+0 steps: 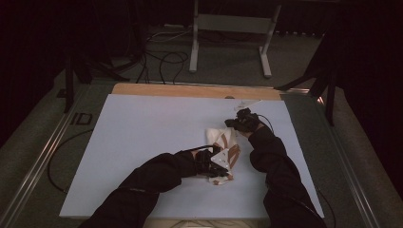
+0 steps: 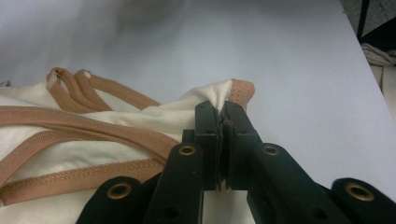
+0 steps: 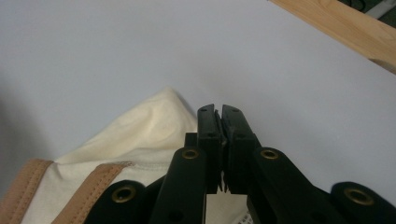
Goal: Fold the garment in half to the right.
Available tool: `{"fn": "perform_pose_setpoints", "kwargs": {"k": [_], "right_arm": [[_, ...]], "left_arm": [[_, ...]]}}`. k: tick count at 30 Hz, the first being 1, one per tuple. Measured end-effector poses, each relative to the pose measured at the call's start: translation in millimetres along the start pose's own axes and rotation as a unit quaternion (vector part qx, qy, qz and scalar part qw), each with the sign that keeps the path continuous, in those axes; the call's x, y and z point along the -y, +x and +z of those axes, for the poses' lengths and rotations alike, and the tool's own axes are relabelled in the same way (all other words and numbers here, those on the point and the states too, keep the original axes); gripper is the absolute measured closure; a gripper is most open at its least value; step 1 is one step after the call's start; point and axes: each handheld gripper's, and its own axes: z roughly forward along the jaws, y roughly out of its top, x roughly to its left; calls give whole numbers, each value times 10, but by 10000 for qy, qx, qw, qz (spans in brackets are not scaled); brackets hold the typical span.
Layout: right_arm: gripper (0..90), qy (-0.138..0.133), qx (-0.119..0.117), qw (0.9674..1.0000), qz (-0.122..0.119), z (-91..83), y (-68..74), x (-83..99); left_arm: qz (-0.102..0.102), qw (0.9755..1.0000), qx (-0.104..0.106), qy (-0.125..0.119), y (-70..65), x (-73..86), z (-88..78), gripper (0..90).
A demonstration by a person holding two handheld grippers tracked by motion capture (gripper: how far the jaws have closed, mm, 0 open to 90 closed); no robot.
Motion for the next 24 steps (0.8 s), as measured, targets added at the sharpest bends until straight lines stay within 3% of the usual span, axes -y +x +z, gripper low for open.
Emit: {"fn": "perform_pose_setpoints", "kwargs": {"k": [24], "right_arm": [[872,180,-11,9992,360,194,-127,335]], "left_arm": [[-199,9998,-20,-67,0,30,149,860]]}}
